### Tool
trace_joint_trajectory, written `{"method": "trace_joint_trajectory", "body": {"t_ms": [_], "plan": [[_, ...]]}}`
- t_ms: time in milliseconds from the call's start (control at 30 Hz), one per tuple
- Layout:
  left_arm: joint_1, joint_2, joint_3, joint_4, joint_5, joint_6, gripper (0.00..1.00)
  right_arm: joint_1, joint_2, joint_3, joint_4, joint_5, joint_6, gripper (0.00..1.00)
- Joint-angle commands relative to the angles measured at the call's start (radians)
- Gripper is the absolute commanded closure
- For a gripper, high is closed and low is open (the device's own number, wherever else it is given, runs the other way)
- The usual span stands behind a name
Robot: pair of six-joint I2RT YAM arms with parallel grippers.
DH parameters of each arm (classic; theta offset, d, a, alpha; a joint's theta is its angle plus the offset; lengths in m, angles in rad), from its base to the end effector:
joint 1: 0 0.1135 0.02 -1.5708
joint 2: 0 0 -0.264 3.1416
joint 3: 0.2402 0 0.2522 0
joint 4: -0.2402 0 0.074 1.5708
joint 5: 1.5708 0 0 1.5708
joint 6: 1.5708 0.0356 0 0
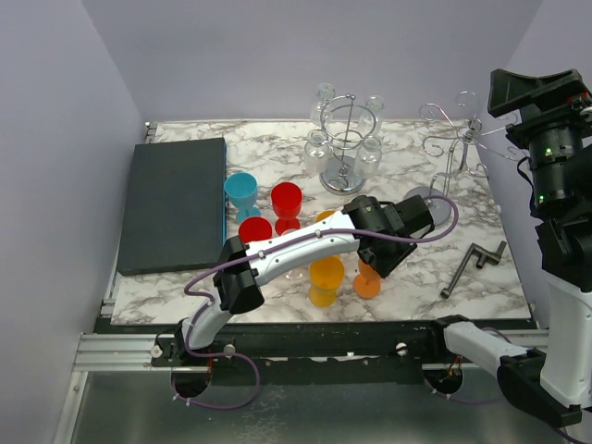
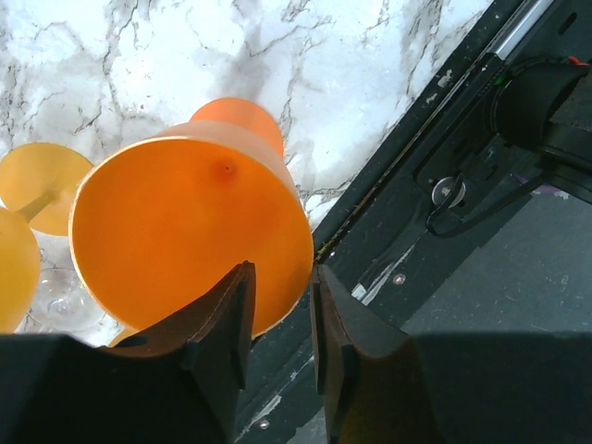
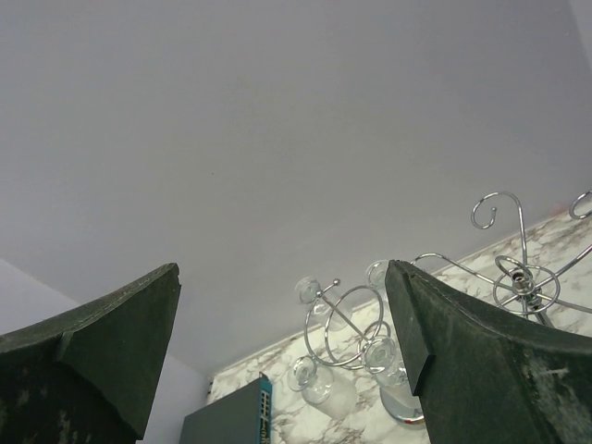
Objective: Take the wine glass off the wine glass rack
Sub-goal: Place the wine glass at the center of the board, then pick up the wine glass from the wine rack.
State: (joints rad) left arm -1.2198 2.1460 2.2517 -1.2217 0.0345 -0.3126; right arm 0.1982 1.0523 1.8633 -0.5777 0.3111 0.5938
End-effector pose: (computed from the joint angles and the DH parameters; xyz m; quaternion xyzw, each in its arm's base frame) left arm 0.1532 -0.4221 0.3221 0.4304 0.8739 -0.1684 0.1508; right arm 0.1192 0.0128 0.5867 0.2396 0.5767 0.2104 0.7522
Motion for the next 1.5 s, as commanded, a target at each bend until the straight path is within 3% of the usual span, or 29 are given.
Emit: {"method": "trace_joint_trajectory", "body": {"t_ms": [0, 1100, 1333, 1467], "plan": [[-0.013, -0.015, 0.045, -0.003, 0.007, 0.001, 0.62, 0.004, -0.006, 0.002, -0.002, 0.007, 0.003, 0.0], [-0.007, -0.215, 0.035, 0.107, -0.061, -0.059, 0.31, 0.004, 0.01, -0.008, -0.016, -0.028, 0.011, 0.0], [0.062, -0.337, -0.046, 0.188, -0.117, -0.1, 0.3, 0.003, 0.047, -0.01, -0.007, -0.075, 0.02, 0.0], [0.165, -0.453, -0.168, 0.272, -0.142, -0.131, 0.3, 0.004, 0.105, 0.023, -0.023, -0.143, 0.02, 0.0]]}}
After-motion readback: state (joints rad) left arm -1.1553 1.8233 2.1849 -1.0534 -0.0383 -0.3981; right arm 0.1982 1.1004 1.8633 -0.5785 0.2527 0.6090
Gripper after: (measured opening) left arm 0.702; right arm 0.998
